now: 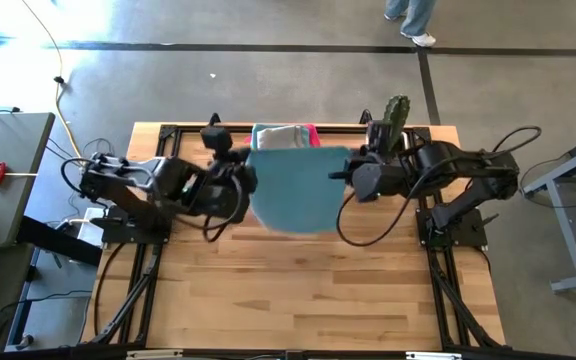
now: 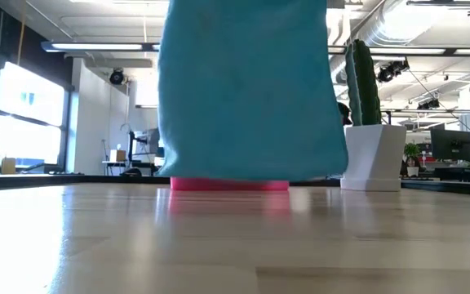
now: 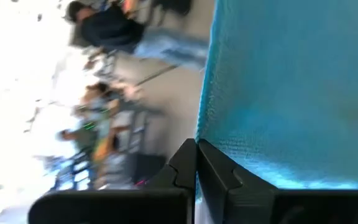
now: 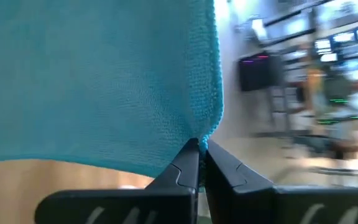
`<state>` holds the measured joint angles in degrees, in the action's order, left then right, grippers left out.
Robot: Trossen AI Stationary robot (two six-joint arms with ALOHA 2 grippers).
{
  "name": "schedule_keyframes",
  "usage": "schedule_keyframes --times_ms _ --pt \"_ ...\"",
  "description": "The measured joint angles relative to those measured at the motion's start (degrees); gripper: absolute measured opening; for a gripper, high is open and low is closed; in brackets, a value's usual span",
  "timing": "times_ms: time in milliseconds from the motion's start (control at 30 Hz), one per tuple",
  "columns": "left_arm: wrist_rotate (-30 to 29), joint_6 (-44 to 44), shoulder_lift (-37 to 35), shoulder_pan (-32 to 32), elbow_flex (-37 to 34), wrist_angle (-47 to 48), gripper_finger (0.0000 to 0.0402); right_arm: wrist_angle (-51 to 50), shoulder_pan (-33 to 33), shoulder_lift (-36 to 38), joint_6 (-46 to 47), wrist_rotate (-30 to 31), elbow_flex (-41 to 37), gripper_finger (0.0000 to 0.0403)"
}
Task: Fold microfiber towels
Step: Fold the blue microfiber cloth
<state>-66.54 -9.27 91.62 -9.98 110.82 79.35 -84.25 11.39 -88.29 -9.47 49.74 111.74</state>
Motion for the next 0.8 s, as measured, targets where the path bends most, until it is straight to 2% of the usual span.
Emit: schedule_keyframes --times_ms 133,233,367,433,533,700,800 --pt "-5.9 -3.2 1.0 3.8 0.0 -0.5 0.0 2.0 -1.8 0.0 -3.9 7.5 0.0 0.0" --pt "-3.4 -0.4 1.3 4.1 0.0 -0.6 0.0 0.5 -2.2 0.0 0.2 5.3 0.0 0.0" --pt "8.3 7.9 1.3 0.5 -0.1 -0.3 0.0 -6.3 -0.8 -0.4 13.4 -6.6 -0.1 0.0" --pt "17.2 16.0 1.3 -1.5 -0.6 -0.3 0.0 -5.0 0.3 -0.6 19.7 -13.5 -1.5 0.0" --pt "28.5 25.0 1.7 -4.4 -3.3 -0.7 0.0 -4.0 3.0 -1.3 23.6 -22.4 -5.1 0.0" --pt "36.2 32.1 5.3 -10.0 -9.7 -5.9 0.0 -2.9 8.3 -2.7 35.8 -34.8 -16.5 0.0" --pt "41.2 35.5 8.3 -13.1 -12.6 -9.8 0.0 3.6 12.1 -2.9 41.4 -40.0 -24.4 0.0"
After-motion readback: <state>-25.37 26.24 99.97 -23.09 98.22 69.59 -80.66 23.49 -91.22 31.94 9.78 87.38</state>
